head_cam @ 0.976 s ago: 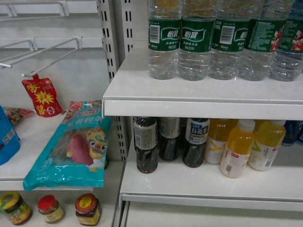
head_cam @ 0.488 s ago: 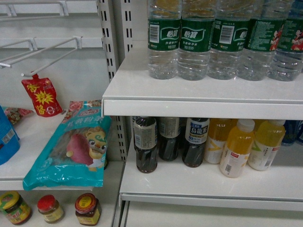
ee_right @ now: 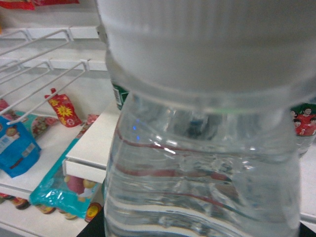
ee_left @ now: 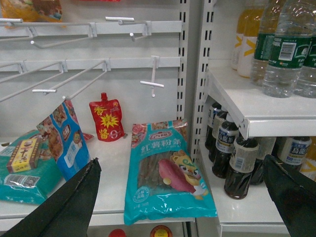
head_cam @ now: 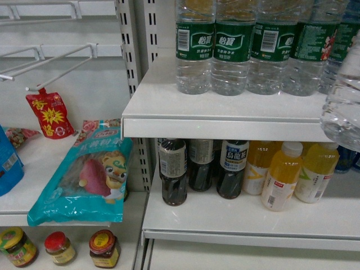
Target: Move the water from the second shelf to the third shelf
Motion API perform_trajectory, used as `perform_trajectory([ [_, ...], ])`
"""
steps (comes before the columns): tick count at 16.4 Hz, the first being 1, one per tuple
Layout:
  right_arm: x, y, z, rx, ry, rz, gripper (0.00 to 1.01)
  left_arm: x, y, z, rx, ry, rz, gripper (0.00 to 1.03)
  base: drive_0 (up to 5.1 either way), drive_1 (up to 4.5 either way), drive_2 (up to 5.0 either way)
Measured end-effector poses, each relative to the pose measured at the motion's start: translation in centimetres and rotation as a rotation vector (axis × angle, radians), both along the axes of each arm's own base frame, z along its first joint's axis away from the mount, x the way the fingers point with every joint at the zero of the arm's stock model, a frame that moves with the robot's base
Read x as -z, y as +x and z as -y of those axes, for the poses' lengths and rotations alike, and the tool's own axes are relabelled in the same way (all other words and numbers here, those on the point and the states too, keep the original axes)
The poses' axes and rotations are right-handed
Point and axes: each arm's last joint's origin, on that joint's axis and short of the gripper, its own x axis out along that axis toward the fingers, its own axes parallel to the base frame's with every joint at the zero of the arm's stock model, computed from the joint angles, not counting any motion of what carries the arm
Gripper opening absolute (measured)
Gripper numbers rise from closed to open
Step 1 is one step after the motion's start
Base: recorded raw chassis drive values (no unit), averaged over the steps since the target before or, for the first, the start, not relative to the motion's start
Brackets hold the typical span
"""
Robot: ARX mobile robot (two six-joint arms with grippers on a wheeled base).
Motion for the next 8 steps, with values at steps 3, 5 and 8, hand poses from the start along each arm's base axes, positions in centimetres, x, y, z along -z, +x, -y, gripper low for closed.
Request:
perform_trajectory([
  [3, 1.2, 4.3, -1.2, 0.033, -0.022, -0.037, 0.42, 0.0, 0.0, 0.0, 0.0, 0.0, 0.0, 0.98, 0.0, 0.0, 0.0],
  [5, 1.6, 6.5, -1.9, 0.059, -0.038, -0.04, 0.42, 0.0, 0.0, 0.0, 0.0, 0.0, 0.0, 0.98, 0.0, 0.0, 0.0],
  [8, 2.2, 9.3, -2.7, 0.081, -0.066, -0.044, 0.42, 0.0, 0.0, 0.0, 0.0, 0.0, 0.001, 0.98, 0.0, 0.0, 0.0],
])
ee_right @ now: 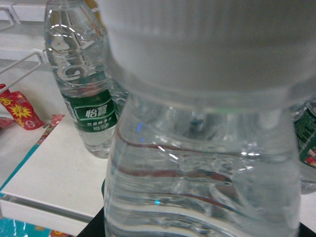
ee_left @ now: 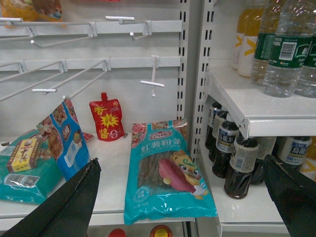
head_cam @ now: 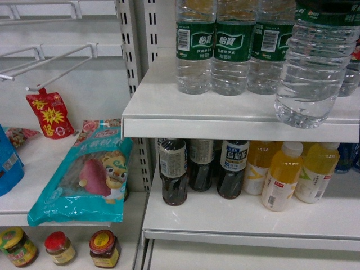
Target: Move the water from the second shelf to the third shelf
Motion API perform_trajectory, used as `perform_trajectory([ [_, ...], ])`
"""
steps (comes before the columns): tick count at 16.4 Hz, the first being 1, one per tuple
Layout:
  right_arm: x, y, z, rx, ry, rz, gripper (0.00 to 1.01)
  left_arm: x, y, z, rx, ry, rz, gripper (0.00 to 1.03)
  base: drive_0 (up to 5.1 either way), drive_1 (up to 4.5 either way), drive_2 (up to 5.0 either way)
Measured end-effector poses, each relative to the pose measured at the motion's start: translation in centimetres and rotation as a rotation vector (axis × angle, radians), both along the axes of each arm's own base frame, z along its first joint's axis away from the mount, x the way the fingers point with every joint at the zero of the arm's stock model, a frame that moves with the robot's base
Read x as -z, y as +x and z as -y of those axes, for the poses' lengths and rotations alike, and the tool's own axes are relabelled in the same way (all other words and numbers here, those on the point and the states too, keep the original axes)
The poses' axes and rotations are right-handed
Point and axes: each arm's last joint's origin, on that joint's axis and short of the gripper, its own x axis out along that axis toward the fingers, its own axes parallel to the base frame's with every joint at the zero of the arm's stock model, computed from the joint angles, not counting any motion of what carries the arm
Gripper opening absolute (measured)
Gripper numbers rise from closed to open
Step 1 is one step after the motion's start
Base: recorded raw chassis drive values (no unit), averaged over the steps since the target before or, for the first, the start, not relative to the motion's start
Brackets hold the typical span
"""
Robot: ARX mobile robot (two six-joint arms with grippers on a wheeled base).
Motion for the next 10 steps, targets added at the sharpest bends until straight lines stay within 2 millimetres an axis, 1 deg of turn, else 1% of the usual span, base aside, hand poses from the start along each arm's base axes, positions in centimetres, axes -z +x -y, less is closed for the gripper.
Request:
perform_trajectory([
  [2, 0.4, 2.3, -0.5, 0.035, -0.015, -0.009, 0.42, 0.0, 0.0, 0.0, 0.0, 0.0, 0.0, 0.98, 0.0, 0.0, 0.0],
  [5, 1.2, 4.4, -0.5, 0.093, 0.001, -0.026, 0.42, 0.0, 0.0, 0.0, 0.0, 0.0, 0.0, 0.98, 0.0, 0.0, 0.0],
  [10, 1.3, 5.1, -0.5, 0.106, 0.008, -0.017, 0.42, 0.0, 0.0, 0.0, 0.0, 0.0, 0.0, 0.98, 0.0, 0.0, 0.0],
])
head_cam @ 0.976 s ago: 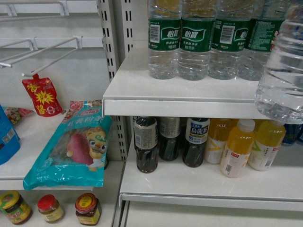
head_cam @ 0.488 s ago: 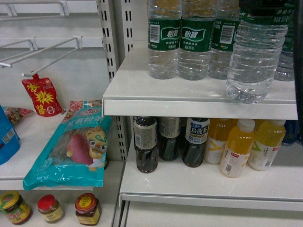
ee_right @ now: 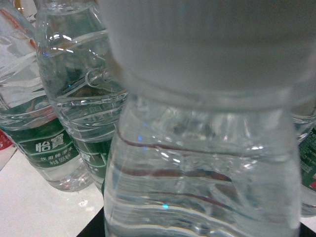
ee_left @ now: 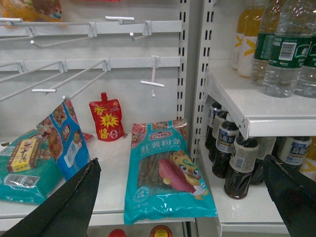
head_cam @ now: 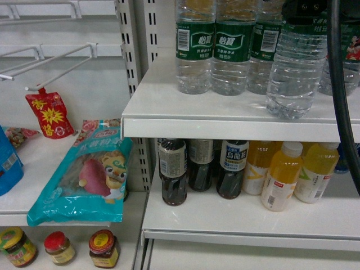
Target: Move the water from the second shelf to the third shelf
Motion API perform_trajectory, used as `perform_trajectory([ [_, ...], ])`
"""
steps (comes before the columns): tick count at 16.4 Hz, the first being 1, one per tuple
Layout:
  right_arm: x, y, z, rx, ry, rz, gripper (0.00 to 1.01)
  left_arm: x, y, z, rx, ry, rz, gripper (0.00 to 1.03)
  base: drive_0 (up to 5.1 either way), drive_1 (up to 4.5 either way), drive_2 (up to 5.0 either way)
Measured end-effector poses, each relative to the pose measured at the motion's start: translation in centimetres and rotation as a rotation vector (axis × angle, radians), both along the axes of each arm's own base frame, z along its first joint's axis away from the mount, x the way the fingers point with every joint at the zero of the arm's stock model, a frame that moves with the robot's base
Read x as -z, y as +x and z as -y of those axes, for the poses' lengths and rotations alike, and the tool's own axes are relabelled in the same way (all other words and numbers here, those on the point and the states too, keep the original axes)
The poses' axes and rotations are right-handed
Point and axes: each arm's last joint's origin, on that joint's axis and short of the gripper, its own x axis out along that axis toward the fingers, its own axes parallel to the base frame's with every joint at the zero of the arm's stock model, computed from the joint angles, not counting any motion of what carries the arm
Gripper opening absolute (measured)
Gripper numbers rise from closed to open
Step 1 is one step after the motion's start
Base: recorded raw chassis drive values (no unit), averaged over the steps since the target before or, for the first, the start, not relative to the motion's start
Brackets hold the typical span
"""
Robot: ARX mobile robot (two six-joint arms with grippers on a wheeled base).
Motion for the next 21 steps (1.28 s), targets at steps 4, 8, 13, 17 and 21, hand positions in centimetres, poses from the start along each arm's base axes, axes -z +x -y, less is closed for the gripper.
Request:
perform_trajectory([
  [4, 0.11, 0.47, -0.11, 0.006, 0.007, 0.01, 0.42, 0.01, 0.0, 0.0, 0.0, 0.0, 0.0, 0.98, 0.0, 0.0, 0.0],
  [8, 0.24, 0.77, -0.21, 0.015, 0.008, 0.016, 0.42, 0.0, 0.0, 0.0, 0.0, 0.0, 0.0, 0.98, 0.0, 0.0, 0.0],
  [13, 0.35, 1.03, -0.53, 0.015, 0.007, 0.02, 0.42, 0.01, 0.0, 0.0, 0.0, 0.0, 0.0, 0.98, 0.0, 0.0, 0.0],
  [17, 0.31, 0.97, -0.79, 0.008, 0.008, 0.027, 0.42, 0.0, 0.0, 0.0, 0.0, 0.0, 0.0, 0.98, 0.0, 0.0, 0.0],
  [21, 0.35, 0.9, -0.99, 0.002, 0.007, 0.029, 0.42, 0.01, 0.0, 0.0, 0.0, 0.0, 0.0, 0.98, 0.0, 0.0, 0.0],
])
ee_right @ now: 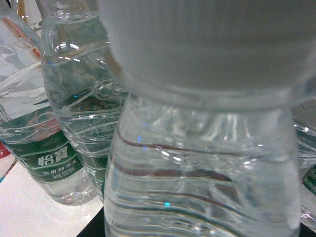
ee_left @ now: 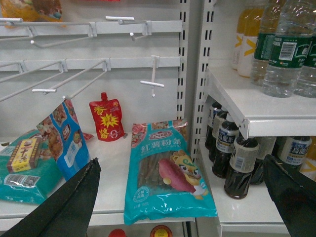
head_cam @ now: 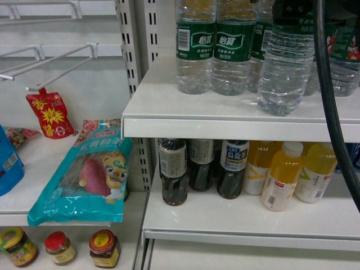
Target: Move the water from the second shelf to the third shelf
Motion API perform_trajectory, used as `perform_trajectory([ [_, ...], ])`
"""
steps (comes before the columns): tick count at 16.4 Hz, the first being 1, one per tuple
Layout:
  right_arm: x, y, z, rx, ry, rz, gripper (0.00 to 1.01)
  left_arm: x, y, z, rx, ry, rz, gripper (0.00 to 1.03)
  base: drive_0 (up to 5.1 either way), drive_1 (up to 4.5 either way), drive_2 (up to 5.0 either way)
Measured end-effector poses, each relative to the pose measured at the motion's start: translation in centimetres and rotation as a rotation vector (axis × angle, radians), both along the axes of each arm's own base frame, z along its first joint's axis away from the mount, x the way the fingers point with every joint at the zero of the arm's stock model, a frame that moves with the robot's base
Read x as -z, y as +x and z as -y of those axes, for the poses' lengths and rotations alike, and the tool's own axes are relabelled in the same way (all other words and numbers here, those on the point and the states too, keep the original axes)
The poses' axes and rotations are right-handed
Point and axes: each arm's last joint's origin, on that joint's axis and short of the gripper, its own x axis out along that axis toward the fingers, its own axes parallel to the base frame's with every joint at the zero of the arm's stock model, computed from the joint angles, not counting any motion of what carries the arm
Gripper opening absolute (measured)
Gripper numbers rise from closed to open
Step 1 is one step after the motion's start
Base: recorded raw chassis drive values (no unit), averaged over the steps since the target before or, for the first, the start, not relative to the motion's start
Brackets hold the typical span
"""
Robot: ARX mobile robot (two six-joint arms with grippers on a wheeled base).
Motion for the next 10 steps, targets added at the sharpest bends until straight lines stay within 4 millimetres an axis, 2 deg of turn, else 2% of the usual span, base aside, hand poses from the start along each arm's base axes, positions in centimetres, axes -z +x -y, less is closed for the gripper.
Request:
perform_trajectory([
  [2, 0.0, 0.0, 0.0, -0.001, 0.0, 0.0, 0.43, 0.0, 0.0, 0.0, 0.0, 0.0, 0.0, 0.98, 0.0, 0.0, 0.0],
  [3, 0.0, 0.0, -0.02, -0.006, 0.002, -0.001, 0.56, -0.01, 0.0, 0.0, 0.0, 0.0, 0.0, 0.98, 0.0, 0.0, 0.0],
  [4, 0.01, 0.0, -0.01, -0.004, 0.001, -0.001, 0.6, -0.01, 0.0, 0.0, 0.0, 0.0, 0.0, 0.98, 0.0, 0.0, 0.0],
  [6, 0.01, 0.0, 0.0, -0.004, -0.003, -0.001, 0.58, 0.0, 0.0, 0.0, 0.0, 0.0, 0.0, 0.98, 0.0, 0.0, 0.0],
  [7, 0.02, 0.0, 0.01, -0.004, -0.004, -0.002, 0.6, -0.01, 0.0, 0.0, 0.0, 0.0, 0.0, 0.98, 0.0, 0.0, 0.0],
  [8, 0.0, 0.0, 0.0, -0.004, -0.003, 0.001, 0.7, 0.0, 0.0, 0.0, 0.0, 0.0, 0.0, 0.98, 0.0, 0.0, 0.0],
  [9, -0.15, 0.0, 0.02, -0.004, 0.0, 0.01, 0.86, -0.01, 0.0, 0.0, 0.0, 0.0, 0.0, 0.98, 0.0, 0.0, 0.0],
  [10, -0.14, -0.01, 0.02, -0.003, -0.001, 0.008, 0.97, -0.01, 0.0, 0.0, 0.0, 0.0, 0.0, 0.98, 0.0, 0.0, 0.0],
])
